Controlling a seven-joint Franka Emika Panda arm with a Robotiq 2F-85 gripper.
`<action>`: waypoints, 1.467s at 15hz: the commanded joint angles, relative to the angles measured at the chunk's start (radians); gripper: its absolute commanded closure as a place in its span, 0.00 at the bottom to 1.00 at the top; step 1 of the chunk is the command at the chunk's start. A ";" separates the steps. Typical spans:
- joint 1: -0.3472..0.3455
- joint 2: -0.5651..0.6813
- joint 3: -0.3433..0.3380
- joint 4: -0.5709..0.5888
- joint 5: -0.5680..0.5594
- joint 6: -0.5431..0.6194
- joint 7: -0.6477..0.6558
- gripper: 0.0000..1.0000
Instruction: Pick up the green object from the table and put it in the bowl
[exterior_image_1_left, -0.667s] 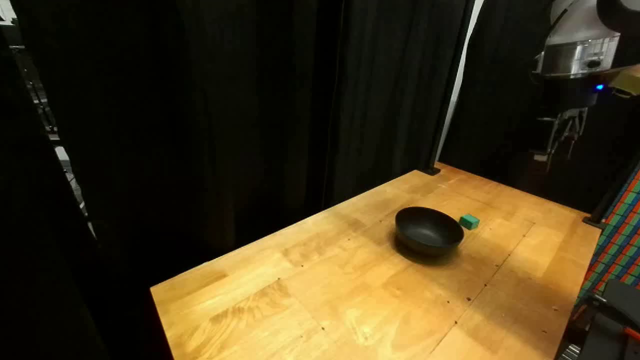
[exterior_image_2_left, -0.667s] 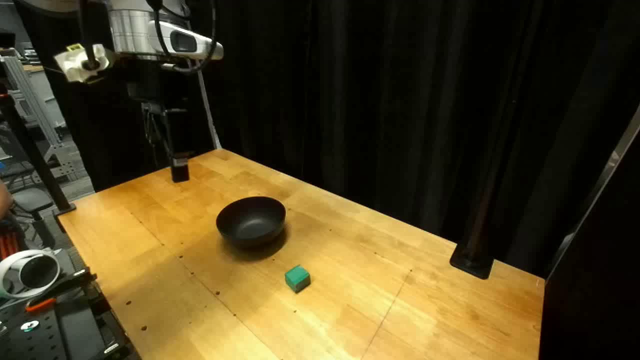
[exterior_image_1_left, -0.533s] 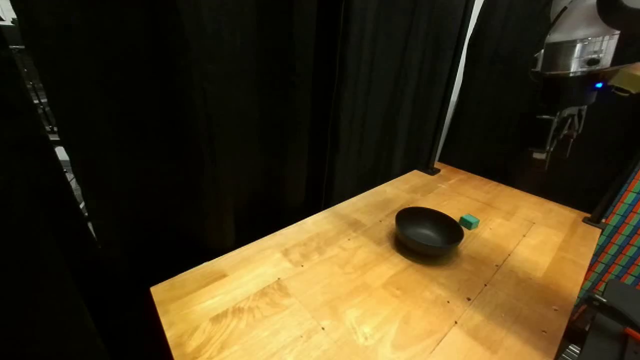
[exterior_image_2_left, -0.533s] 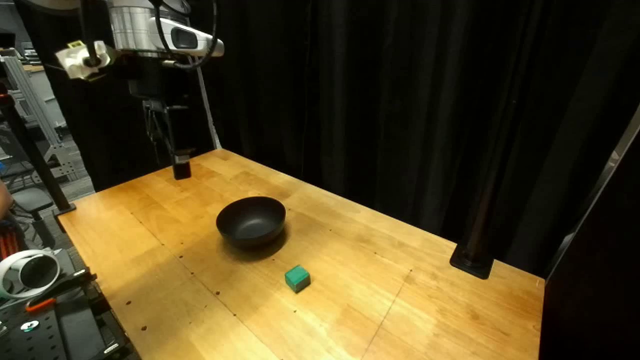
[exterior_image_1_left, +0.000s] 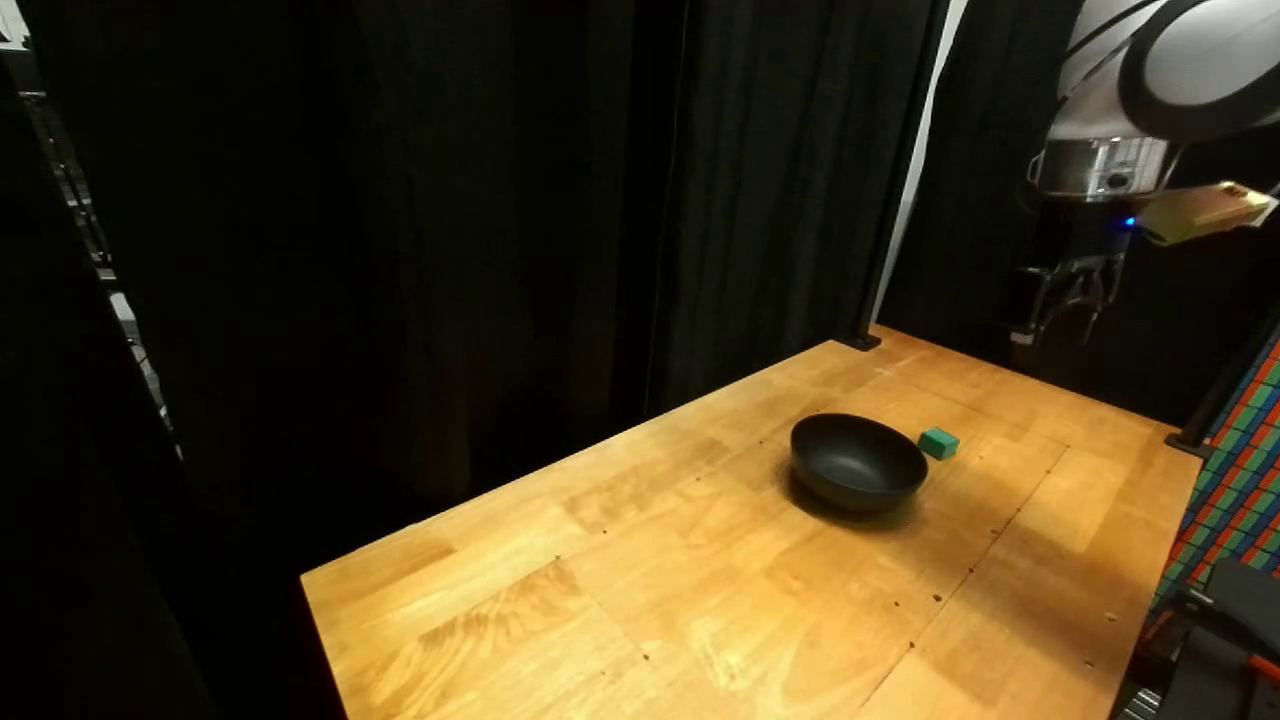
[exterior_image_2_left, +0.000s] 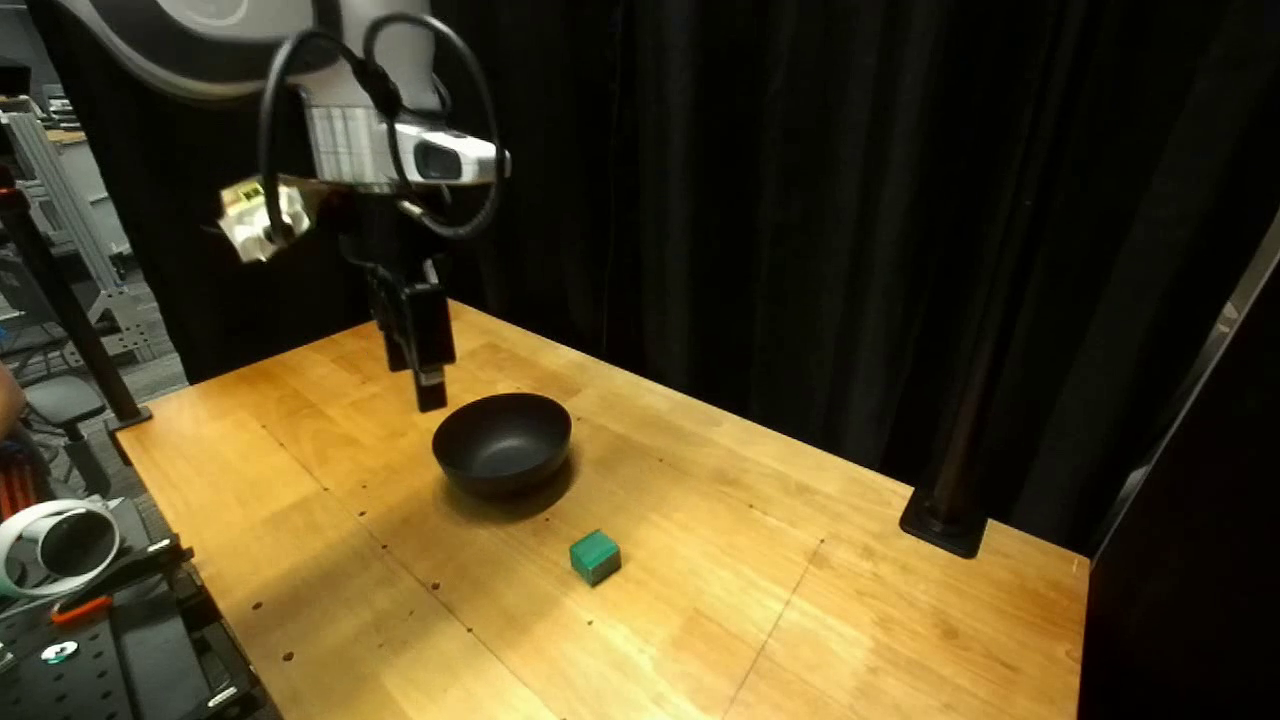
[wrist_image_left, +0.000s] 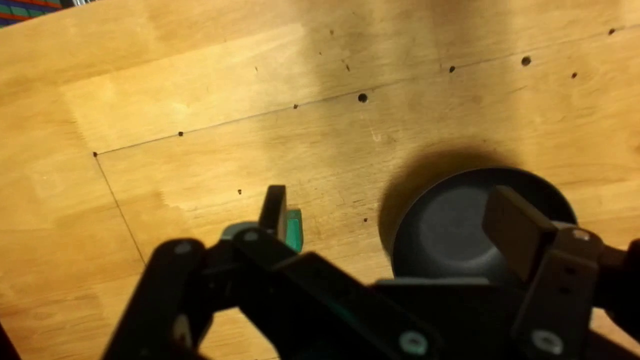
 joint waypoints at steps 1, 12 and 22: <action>-0.018 0.220 -0.035 0.107 0.058 0.130 0.009 0.00; -0.076 0.678 -0.053 0.421 0.208 0.189 -0.001 0.00; -0.120 0.827 -0.063 0.568 0.215 0.140 0.011 0.26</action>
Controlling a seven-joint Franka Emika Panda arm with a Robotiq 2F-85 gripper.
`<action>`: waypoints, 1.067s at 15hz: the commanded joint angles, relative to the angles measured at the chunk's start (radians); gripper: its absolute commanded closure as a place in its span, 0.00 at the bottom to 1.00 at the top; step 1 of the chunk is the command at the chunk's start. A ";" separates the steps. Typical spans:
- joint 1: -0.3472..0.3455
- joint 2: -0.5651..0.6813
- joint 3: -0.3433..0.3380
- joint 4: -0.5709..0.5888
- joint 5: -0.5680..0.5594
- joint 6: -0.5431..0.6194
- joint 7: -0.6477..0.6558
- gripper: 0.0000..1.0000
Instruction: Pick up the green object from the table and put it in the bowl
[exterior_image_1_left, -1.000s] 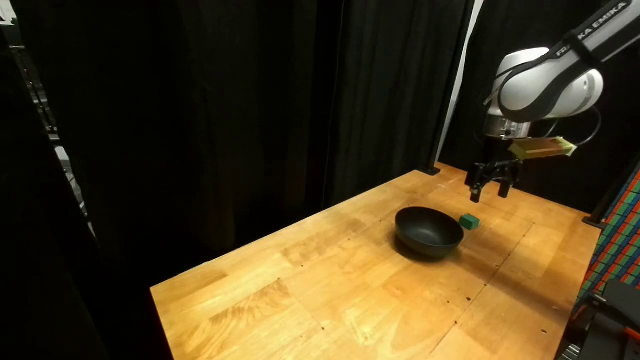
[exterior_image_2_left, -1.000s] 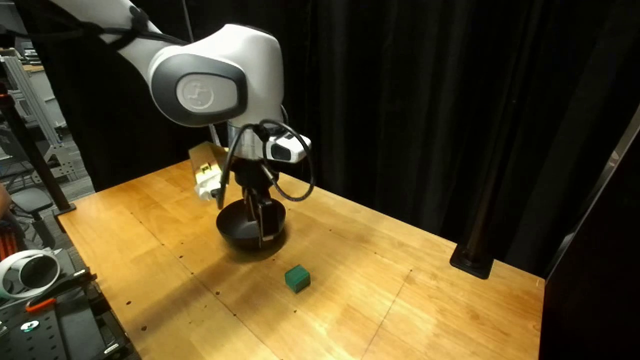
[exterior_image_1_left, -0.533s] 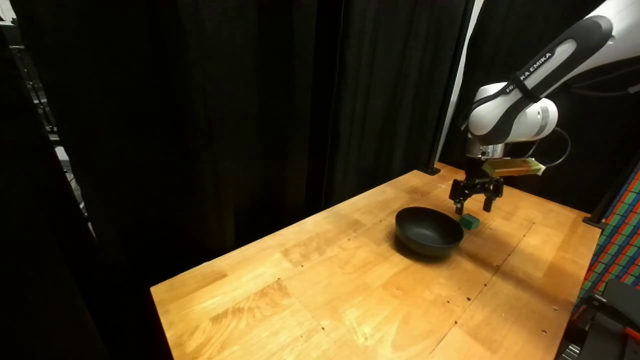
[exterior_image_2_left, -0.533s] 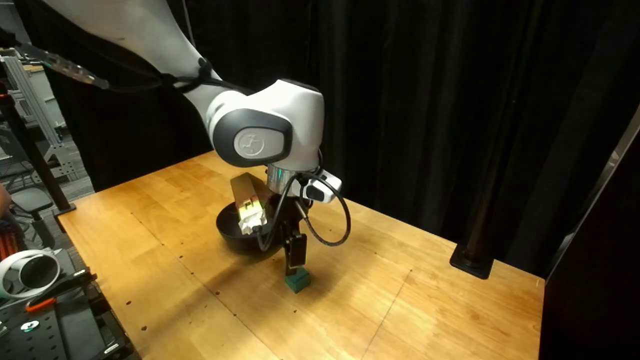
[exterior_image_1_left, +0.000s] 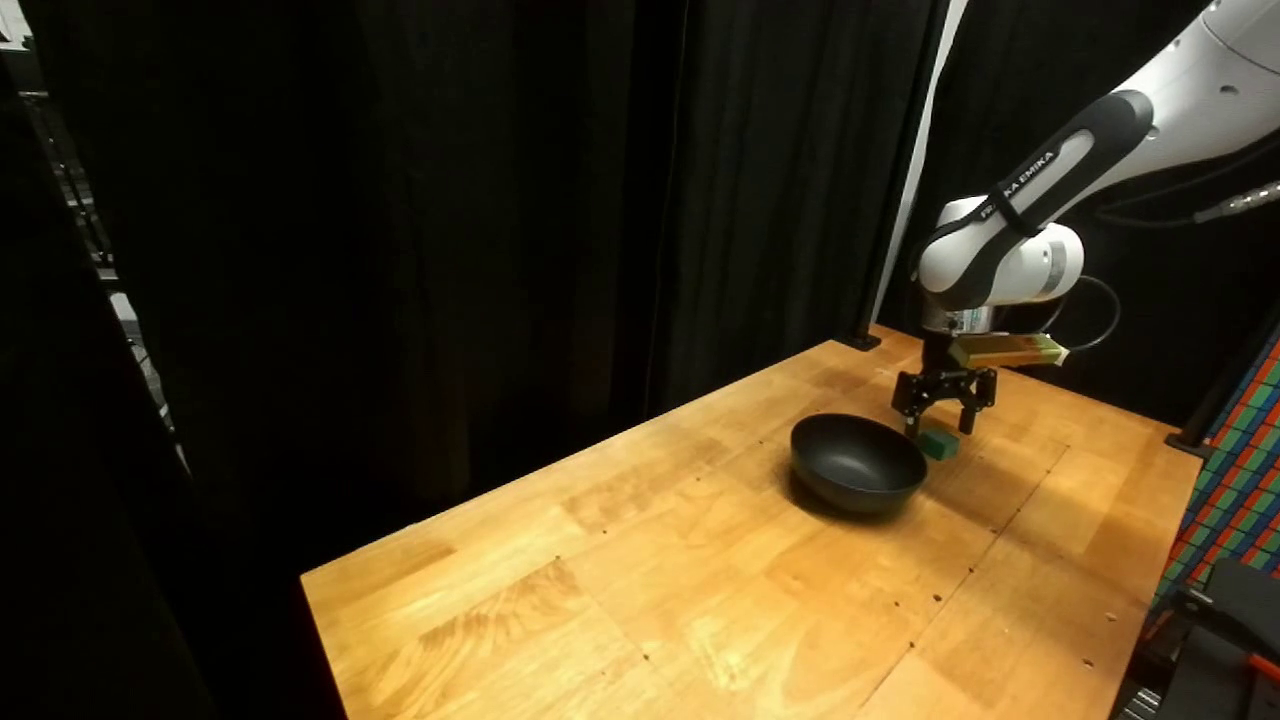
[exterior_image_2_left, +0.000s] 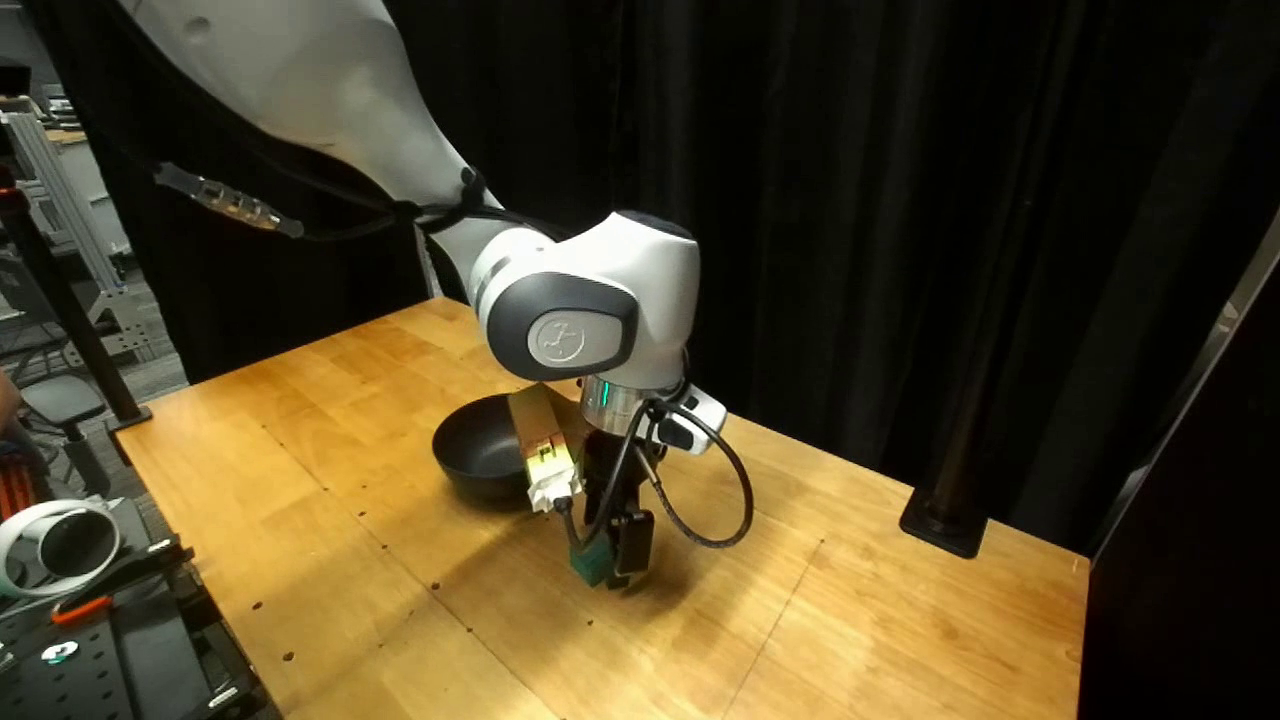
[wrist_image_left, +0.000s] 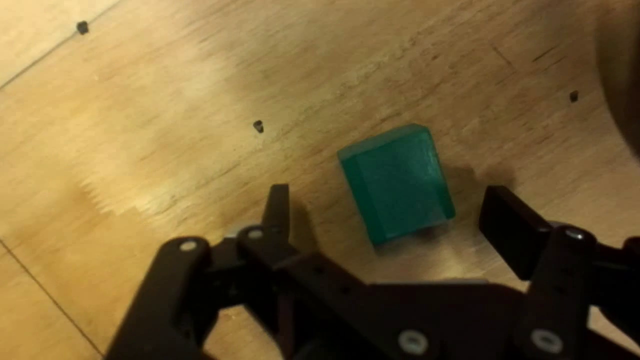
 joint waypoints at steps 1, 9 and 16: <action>-0.007 0.028 -0.006 0.062 0.012 -0.079 0.000 0.34; -0.017 -0.087 0.003 0.028 0.064 -0.173 0.015 0.83; -0.010 -0.248 0.084 -0.072 0.356 -0.223 0.010 0.83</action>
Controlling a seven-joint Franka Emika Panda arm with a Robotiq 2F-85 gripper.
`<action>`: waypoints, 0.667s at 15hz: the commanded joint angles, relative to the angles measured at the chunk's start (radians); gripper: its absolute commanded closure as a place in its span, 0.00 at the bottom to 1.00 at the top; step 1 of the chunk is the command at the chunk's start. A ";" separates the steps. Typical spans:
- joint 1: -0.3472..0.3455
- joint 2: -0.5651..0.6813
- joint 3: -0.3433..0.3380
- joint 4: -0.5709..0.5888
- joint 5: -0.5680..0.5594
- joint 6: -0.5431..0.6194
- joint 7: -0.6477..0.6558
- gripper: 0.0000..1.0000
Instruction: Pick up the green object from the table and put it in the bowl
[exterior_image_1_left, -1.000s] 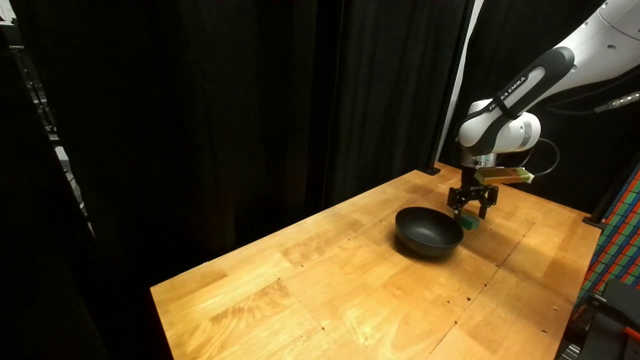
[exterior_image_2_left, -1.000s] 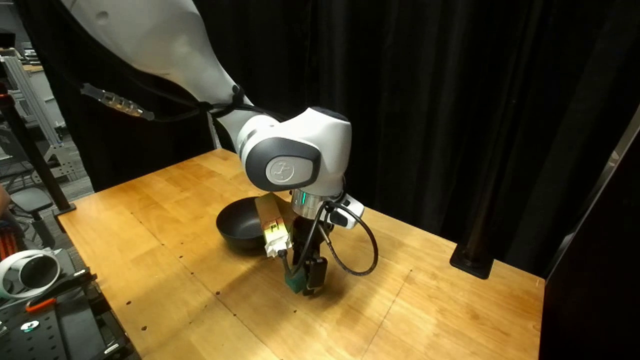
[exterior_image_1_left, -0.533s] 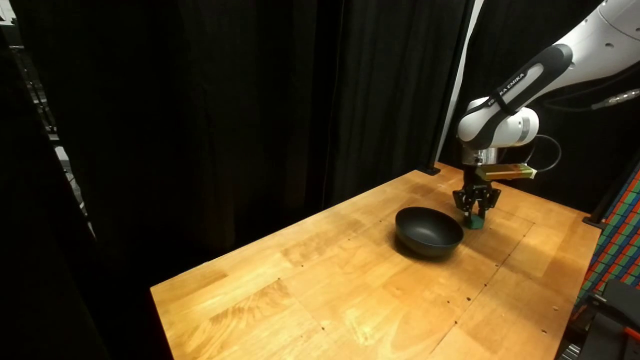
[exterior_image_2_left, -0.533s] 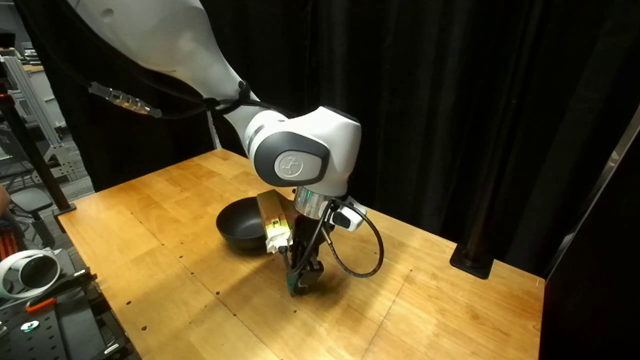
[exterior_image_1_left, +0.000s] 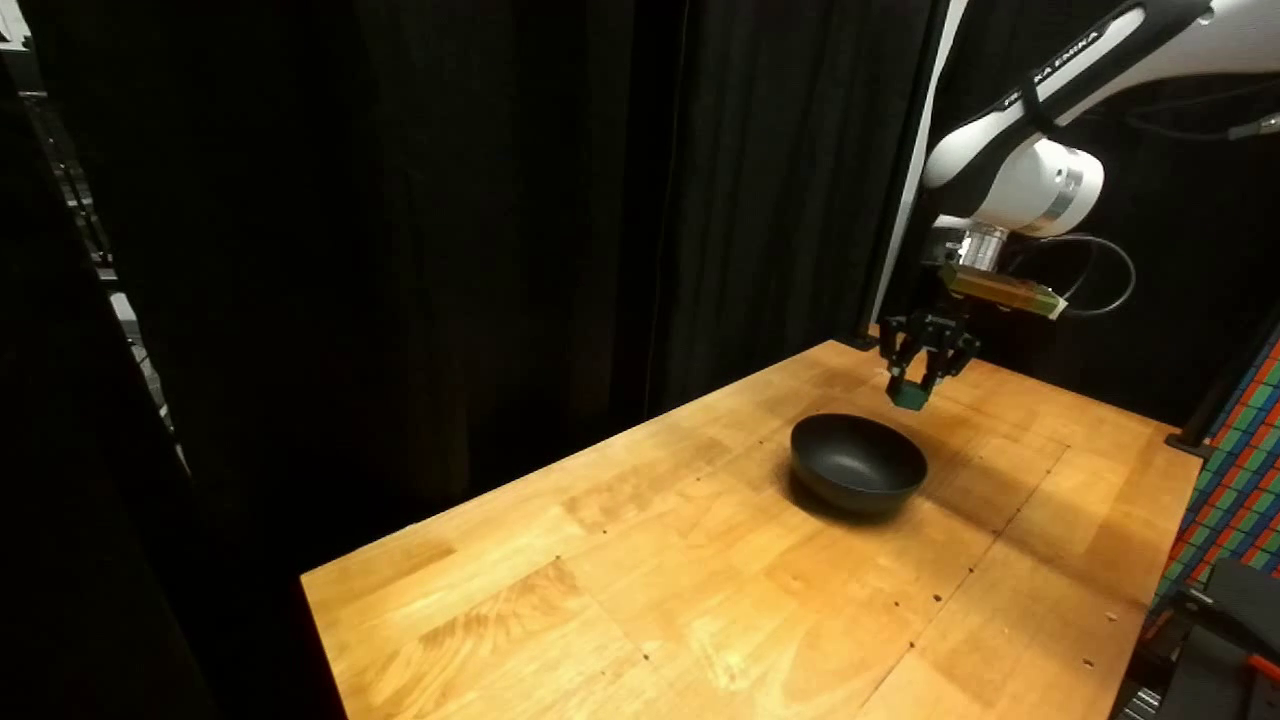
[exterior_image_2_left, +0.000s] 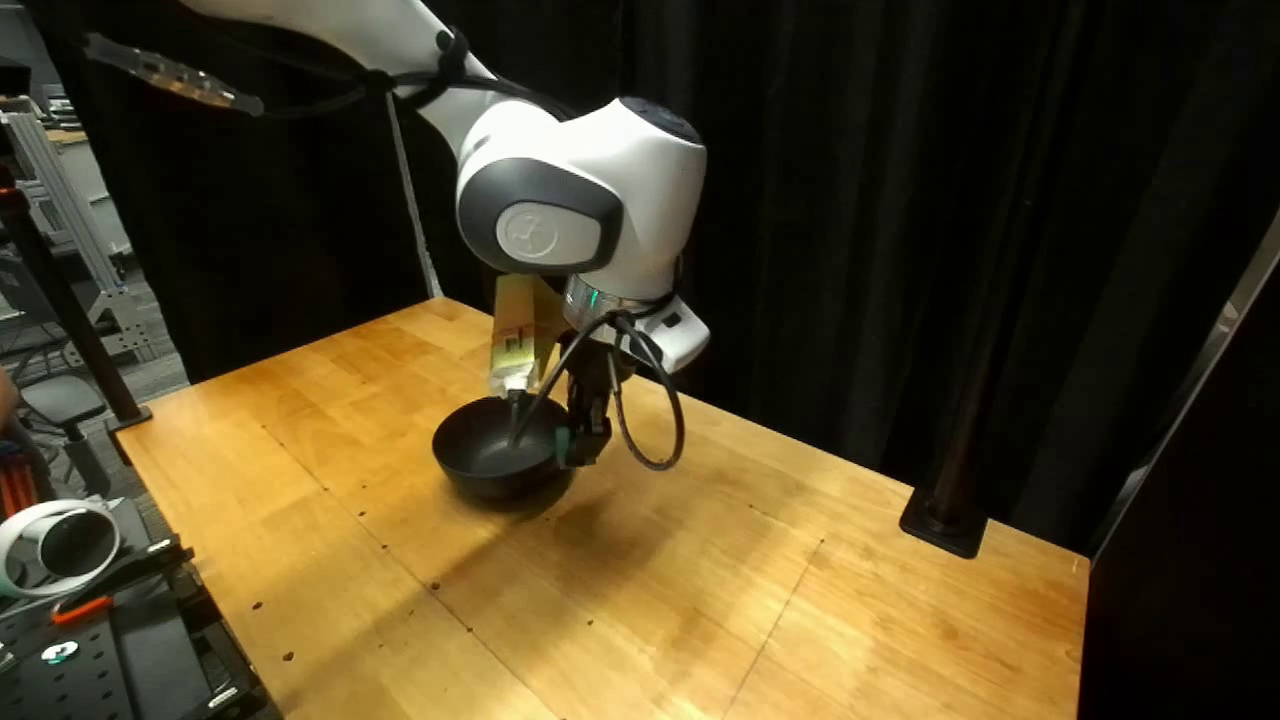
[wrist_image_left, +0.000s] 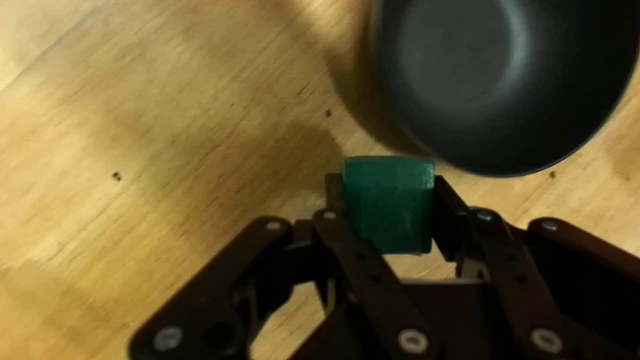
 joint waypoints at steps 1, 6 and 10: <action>0.012 -0.084 0.035 -0.063 0.095 -0.095 0.008 0.83; 0.028 -0.108 0.041 -0.074 0.162 -0.235 0.006 0.18; 0.009 -0.170 -0.003 -0.085 0.157 -0.414 0.009 0.00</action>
